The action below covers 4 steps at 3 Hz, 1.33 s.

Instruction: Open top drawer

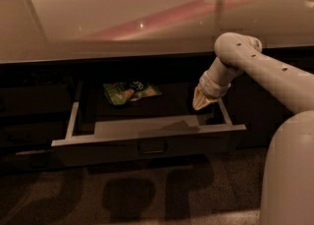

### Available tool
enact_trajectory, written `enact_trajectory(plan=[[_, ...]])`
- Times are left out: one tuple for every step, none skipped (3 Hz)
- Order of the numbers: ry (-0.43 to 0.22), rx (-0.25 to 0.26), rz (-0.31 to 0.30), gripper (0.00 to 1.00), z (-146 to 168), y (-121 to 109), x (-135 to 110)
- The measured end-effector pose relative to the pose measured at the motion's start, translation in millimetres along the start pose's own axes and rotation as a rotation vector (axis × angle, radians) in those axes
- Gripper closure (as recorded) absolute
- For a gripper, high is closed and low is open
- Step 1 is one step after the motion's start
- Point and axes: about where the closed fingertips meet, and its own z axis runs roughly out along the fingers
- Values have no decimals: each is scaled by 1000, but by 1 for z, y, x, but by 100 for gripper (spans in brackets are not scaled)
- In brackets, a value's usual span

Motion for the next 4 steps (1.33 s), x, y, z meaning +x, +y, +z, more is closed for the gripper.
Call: enact_trajectory(plan=[[6,-22,46,11,7,14,1],[12,-48,75,0,15,30,-2],[45,-61,109,0,17,51,-8],[117,-120,135,0,30,81,-25]])
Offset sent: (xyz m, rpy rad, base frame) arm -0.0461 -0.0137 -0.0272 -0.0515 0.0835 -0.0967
